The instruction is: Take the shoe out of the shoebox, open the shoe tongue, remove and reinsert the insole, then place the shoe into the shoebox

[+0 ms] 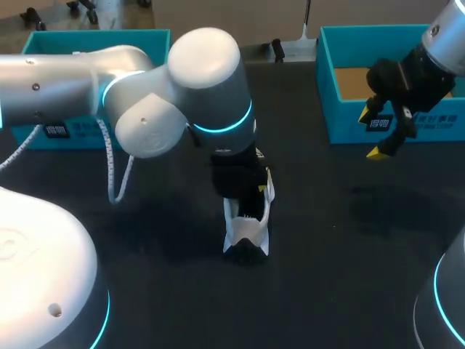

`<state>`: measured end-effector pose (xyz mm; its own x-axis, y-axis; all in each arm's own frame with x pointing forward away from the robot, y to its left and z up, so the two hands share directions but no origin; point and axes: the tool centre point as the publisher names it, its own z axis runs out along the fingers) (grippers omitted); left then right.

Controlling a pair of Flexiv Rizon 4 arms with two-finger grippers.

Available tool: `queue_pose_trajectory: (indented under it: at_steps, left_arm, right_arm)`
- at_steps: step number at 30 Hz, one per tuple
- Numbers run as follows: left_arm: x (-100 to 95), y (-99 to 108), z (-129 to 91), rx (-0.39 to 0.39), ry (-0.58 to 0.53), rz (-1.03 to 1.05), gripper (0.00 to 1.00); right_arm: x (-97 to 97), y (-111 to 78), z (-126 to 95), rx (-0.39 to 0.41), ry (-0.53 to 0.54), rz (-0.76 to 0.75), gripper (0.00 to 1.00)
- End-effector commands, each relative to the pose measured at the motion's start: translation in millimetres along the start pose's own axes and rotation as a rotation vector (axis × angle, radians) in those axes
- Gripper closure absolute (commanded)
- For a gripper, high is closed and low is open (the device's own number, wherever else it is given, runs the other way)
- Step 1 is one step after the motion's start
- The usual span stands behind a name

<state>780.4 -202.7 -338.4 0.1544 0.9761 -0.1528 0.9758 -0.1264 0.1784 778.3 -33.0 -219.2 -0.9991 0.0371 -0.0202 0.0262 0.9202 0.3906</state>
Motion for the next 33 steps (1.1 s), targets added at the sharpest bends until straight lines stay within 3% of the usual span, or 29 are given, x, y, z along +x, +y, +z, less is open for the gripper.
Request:
queue_pose_trajectory:
  at_steps: [1,11,20,33]
  left_arm:
    - [1.9,0,-9,-0.002,0.026,0.005,0.0]
    - [6.6,-5,-7,0.032,0.066,0.04,0.0]
    - [0.1,16,-11,0.017,0.042,0.018,0.0]
    - [-9.1,38,-34,0.046,-0.01,0.034,0.0]
  right_arm:
    - [-0.1,0.1,0,0.003,0.0,0.0,0.0]
    - [-0.1,0.1,0,0.003,0.0,0.0,0.0]
    - [-0.1,0.1,0,0.003,0.0,0.0,0.0]
    - [-0.1,0.1,0,0.003,0.0,0.0,0.0]
